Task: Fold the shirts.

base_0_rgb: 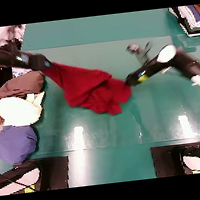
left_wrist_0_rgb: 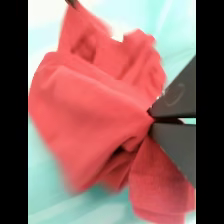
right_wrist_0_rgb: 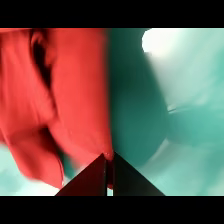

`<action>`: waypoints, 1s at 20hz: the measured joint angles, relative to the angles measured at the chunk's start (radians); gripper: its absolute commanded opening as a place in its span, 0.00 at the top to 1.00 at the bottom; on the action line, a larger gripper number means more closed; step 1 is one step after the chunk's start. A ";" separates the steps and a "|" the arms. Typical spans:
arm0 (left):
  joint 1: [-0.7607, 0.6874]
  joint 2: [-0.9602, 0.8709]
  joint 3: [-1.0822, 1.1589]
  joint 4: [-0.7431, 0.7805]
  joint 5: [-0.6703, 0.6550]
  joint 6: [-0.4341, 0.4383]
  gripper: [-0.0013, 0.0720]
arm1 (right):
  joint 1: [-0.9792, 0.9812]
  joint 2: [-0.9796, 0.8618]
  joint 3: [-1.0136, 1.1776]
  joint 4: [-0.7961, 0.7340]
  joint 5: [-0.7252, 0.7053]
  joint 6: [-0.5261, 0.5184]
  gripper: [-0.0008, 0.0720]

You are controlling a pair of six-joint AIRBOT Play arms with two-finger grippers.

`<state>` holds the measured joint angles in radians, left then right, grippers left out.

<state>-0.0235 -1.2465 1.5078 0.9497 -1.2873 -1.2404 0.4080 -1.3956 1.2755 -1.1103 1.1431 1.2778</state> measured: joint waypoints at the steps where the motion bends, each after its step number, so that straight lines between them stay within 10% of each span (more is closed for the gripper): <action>1: 0.000 0.026 0.052 0.005 -0.012 -0.003 0.95 | -0.039 0.048 0.055 -0.039 0.018 0.014 0.97; 12: 0.000 0.280 0.486 0.008 -0.088 -0.062 0.95 | -0.319 0.458 0.542 -0.155 0.072 0.055 0.97; 20: 0.000 0.332 0.546 -0.156 -0.095 -0.093 0.95 | -0.423 0.435 0.827 -0.172 0.072 0.055 0.97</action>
<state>-0.0238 -0.9150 2.0541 0.7940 -1.3827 -1.3338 -0.0151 -0.9604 2.1021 -1.2823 1.2152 1.3331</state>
